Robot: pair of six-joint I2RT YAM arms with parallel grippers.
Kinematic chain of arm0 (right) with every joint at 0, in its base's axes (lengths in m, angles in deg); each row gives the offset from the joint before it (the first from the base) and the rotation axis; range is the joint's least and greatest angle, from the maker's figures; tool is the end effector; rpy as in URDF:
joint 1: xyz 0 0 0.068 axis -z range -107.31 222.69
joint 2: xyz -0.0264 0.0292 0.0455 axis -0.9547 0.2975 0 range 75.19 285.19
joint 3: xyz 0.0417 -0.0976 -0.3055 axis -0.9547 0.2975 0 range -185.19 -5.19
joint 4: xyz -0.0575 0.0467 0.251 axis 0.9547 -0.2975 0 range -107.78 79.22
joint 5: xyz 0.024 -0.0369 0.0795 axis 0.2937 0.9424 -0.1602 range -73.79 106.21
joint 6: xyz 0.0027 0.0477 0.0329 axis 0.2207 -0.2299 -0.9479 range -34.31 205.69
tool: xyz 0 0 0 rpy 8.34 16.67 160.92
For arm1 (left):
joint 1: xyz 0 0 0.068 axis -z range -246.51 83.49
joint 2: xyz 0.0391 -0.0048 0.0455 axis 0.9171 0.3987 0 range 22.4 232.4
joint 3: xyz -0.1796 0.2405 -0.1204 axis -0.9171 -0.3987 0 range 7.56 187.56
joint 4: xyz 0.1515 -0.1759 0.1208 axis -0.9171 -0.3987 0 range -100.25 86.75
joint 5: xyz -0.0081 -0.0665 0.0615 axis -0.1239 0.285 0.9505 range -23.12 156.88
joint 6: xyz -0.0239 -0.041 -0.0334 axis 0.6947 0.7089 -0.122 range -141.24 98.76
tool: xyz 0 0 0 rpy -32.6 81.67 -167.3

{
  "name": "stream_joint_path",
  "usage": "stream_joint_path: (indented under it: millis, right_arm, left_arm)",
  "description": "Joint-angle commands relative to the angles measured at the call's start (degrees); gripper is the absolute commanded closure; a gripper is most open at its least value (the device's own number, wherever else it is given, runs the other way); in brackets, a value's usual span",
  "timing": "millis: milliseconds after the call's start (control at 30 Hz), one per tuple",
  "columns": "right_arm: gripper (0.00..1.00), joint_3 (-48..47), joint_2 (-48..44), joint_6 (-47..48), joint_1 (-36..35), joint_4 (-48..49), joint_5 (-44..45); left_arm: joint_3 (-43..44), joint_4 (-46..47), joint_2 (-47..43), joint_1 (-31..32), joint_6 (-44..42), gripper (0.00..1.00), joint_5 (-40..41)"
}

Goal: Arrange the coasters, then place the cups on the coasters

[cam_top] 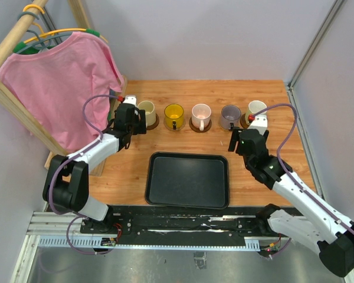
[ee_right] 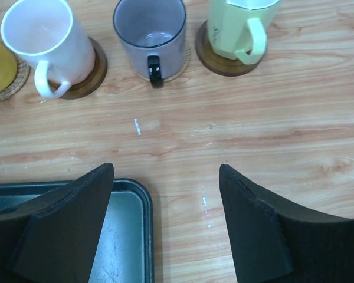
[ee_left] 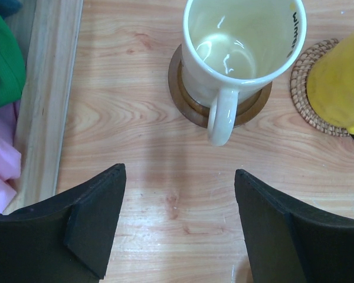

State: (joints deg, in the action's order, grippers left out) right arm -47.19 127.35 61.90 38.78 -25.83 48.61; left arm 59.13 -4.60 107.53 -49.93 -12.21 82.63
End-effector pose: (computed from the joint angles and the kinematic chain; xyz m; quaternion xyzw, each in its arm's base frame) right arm 0.1592 0.0802 0.3324 0.0773 0.8209 0.0419 0.5643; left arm 0.3140 -0.0817 0.2775 -0.0055 0.8805 0.0168 0.4737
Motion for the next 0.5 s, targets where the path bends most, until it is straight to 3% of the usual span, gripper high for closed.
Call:
stream_joint_path:
  millis: [0, 200, 467]
  right_arm:
    - [0.26, 1.0, -3.3, 1.1, 2.9, -2.5, 2.5]
    - [0.26, 2.4, -7.5, 1.9, 9.1, -3.7, 6.1]
    - [0.19, 4.1, -10.8, -5.3, 24.4, -7.1, 0.0]
  left_arm:
    - [-0.2, 1.4, -1.0, -0.2, 0.8, 0.22, -0.7]
    - [-3.2, 2.9, -5.2, -0.2, 2.3, 0.22, -1.2]
    - [-9.0, 4.1, -15.0, -0.3, 9.4, 0.16, 2.3]
